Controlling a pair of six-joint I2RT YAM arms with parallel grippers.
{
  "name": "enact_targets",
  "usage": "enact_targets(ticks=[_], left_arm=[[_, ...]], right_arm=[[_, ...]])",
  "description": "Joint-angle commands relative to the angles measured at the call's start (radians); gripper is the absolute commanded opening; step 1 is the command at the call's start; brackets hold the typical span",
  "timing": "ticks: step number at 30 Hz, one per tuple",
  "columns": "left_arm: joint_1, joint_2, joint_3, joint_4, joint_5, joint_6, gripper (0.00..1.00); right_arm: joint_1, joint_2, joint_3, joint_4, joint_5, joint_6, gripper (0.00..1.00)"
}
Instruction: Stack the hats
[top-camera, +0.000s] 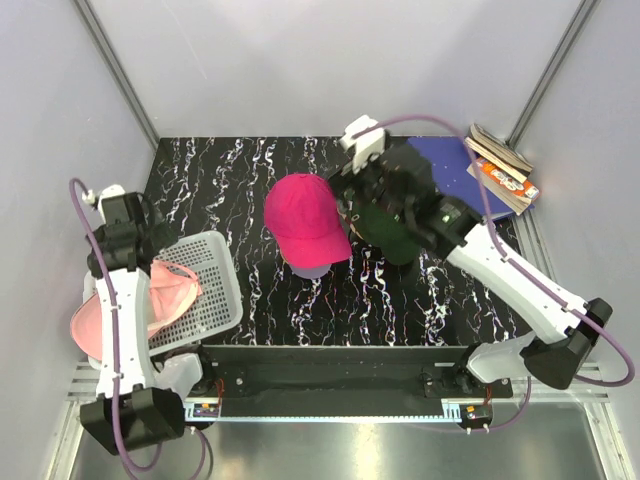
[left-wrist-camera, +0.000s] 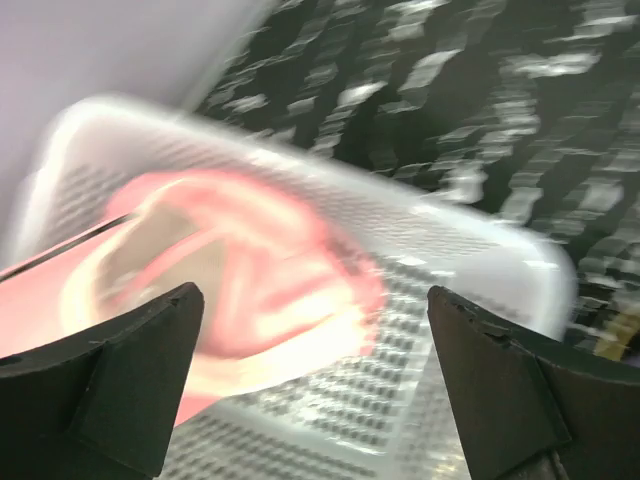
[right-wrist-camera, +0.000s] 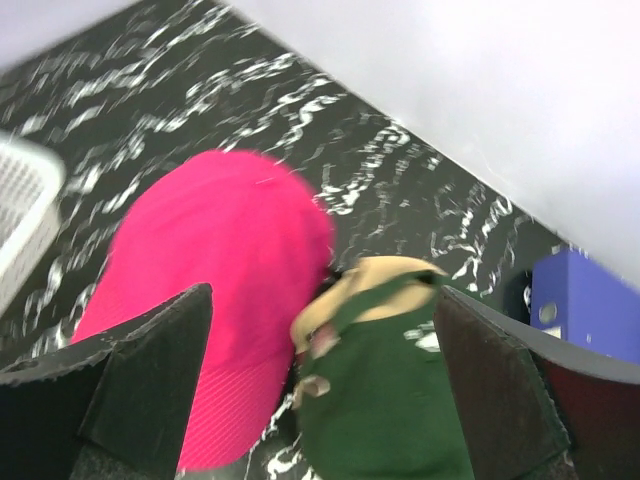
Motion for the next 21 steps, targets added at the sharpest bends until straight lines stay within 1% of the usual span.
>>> enact_targets(ticks=[1, 3, 4, 5, 6, 8, 10, 11, 12, 15, 19, 21], left_arm=[[0.109, -0.095, -0.087, -0.023, -0.177, 0.060, 0.99], [0.202, -0.120, -0.135, -0.009, -0.151, 0.063, 0.99], [0.241, -0.135, -0.150, 0.012, -0.104, 0.072, 0.99], [0.332, -0.142, -0.167, 0.028, -0.067, 0.080, 0.99], [0.380, -0.143, -0.187, 0.041, -0.005, 0.087, 0.99], [0.474, -0.134, -0.186, 0.063, 0.019, 0.098, 0.99], [0.494, -0.126, -0.173, 0.075, 0.045, 0.091, 0.99], [0.503, -0.123, -0.175, 0.084, 0.030, 0.091, 0.99], [0.513, -0.120, -0.173, 0.092, -0.034, 0.088, 0.99], [0.551, -0.097, -0.169, 0.115, -0.113, 0.083, 0.99], [0.611, -0.065, -0.209, 0.213, -0.128, 0.066, 0.99], [0.660, -0.062, -0.213, 0.223, -0.134, 0.039, 0.99]], right_arm=[[-0.122, 0.021, 0.073, 0.030, -0.166, 0.147, 1.00], [-0.156, 0.029, 0.084, 0.034, -0.176, 0.139, 1.00], [-0.161, 0.029, 0.085, 0.035, -0.173, 0.136, 1.00], [-0.164, 0.029, 0.087, 0.038, -0.168, 0.141, 1.00], [-0.168, 0.028, 0.086, 0.037, -0.173, 0.150, 0.99], [-0.173, 0.019, 0.076, 0.037, -0.193, 0.170, 1.00], [-0.171, 0.008, 0.069, 0.037, -0.217, 0.179, 1.00], [-0.171, 0.005, 0.061, 0.038, -0.219, 0.191, 1.00], [-0.173, 0.003, 0.061, 0.037, -0.222, 0.194, 1.00], [-0.171, -0.003, 0.058, 0.037, -0.226, 0.199, 1.00], [-0.171, -0.008, 0.061, 0.038, -0.226, 0.185, 1.00], [-0.173, -0.008, 0.059, 0.037, -0.223, 0.170, 1.00]])
